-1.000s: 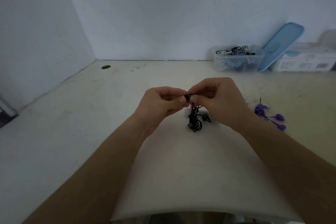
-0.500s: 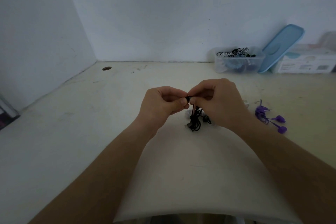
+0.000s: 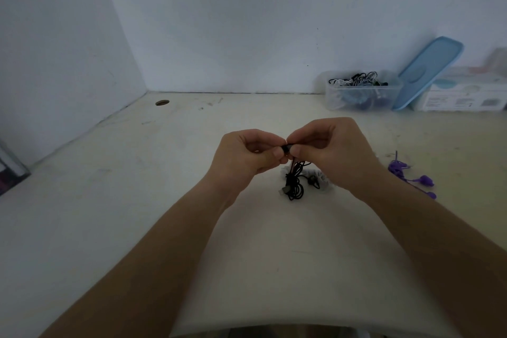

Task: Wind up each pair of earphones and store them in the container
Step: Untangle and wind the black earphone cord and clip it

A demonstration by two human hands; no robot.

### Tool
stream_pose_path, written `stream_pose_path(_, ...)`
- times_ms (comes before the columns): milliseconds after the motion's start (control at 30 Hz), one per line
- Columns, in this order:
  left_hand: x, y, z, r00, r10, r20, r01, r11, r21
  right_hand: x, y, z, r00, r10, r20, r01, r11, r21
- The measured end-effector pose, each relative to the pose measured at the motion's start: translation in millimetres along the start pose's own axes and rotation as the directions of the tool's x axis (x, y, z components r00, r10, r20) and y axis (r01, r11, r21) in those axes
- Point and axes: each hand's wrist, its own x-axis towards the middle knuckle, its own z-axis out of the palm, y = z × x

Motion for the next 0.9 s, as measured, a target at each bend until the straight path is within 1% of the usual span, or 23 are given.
stream_pose_path(133, 0.2, -1.4, 1.0, 0.999, 0.025, -0.026, -0.025, 1.000, -0.006, -0.6, -0.9, 1.2, 0.999, -0.025, -0.023, 0.024, 0.998, -0.065)
stream_pose_path(300, -0.4, -1.2, 2.6, 0.999, 0.030, -0.040, -0.031, 0.999, -0.032, -0.9, -3.0, 4.4, 0.995, -0.078, -0.070, 0.062, 0.976, -0.211)
stream_pose_path(500, 0.0, -3.6, 1.4, 0.999, 0.010, -0.050, -0.012, 0.999, -0.047, -0.1, -3.6, 10.4, 0.984, -0.166, -0.067, 0.132, 0.925, -0.357)
stream_pose_path(700, 0.6, -4.4, -0.2, 0.998, -0.016, -0.054, 0.013, 0.998, -0.054, 1.1, -1.3, 13.1, 0.954, -0.299, -0.033, 0.248, 0.844, -0.475)
stream_pose_path(767, 0.3, -3.6, 0.4, 0.999, -0.015, -0.052, 0.012, 0.998, -0.062, 1.1, -2.5, 12.9, 0.963, -0.264, -0.053, 0.215, 0.873, -0.438)
stream_pose_path(900, -0.3, -2.1, -0.2, 0.999, 0.016, -0.034, -0.018, 0.998, -0.053, -0.4, -5.4, 10.0, 0.992, -0.090, -0.088, 0.066, 0.969, -0.239)
